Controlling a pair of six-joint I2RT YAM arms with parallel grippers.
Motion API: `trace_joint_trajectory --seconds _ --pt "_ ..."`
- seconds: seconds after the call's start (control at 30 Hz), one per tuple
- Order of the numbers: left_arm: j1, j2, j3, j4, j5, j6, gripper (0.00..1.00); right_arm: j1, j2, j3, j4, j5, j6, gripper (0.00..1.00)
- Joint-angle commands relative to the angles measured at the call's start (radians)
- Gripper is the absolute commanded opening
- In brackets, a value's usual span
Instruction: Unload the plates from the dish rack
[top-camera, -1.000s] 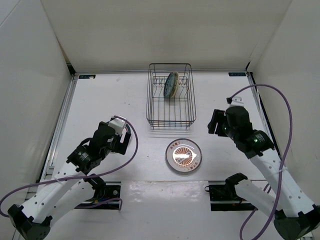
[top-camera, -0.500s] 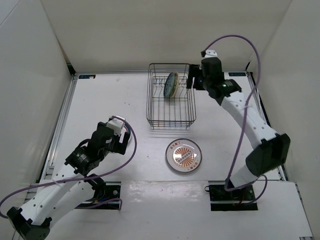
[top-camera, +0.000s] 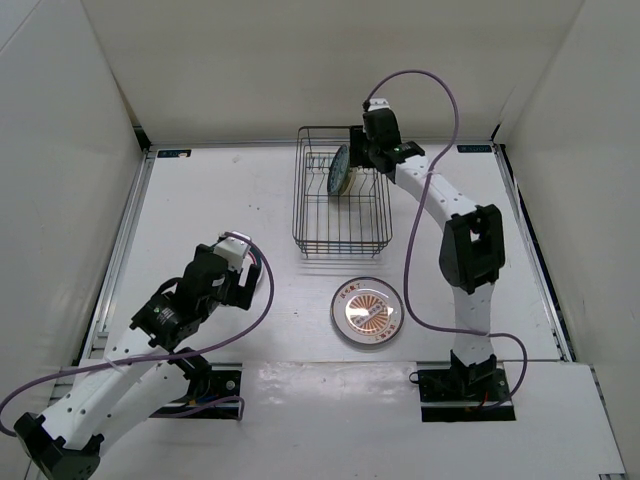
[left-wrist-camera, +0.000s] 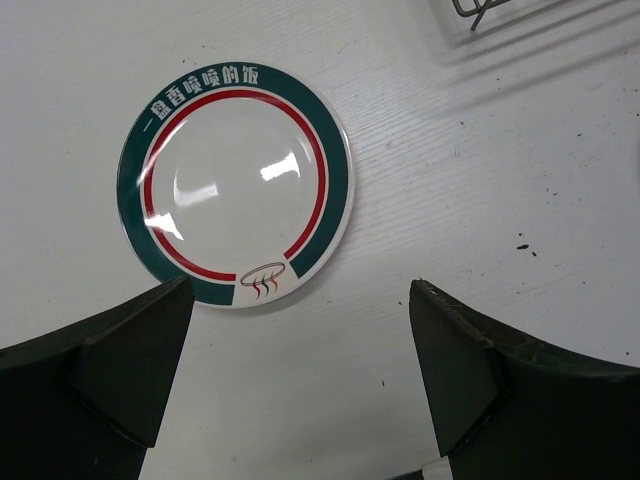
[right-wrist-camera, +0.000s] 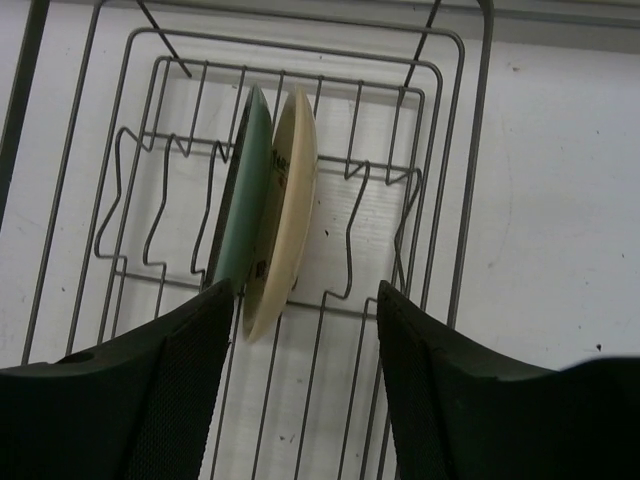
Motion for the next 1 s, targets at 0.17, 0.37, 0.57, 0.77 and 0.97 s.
trace_joint_trajectory --seconds 0.17,0.37,0.57,0.77,0.97 --pt "0.005 0.006 -0.003 -0.010 -0.028 -0.002 0.99 -0.006 0.093 0.110 0.099 0.037 0.001 0.57" --pt "0.005 0.008 0.000 -0.012 -0.038 0.001 0.99 -0.008 0.130 0.126 0.108 0.061 0.002 0.50" --pt "0.003 0.008 -0.002 -0.009 -0.041 0.002 0.99 -0.006 0.179 0.160 0.096 0.082 -0.003 0.39" --pt "0.005 0.003 0.000 -0.012 -0.041 0.002 0.99 0.000 0.214 0.215 0.093 0.100 -0.012 0.21" --pt "0.005 -0.004 0.001 -0.012 -0.047 0.001 0.99 0.004 0.209 0.221 0.096 0.113 -0.001 0.08"
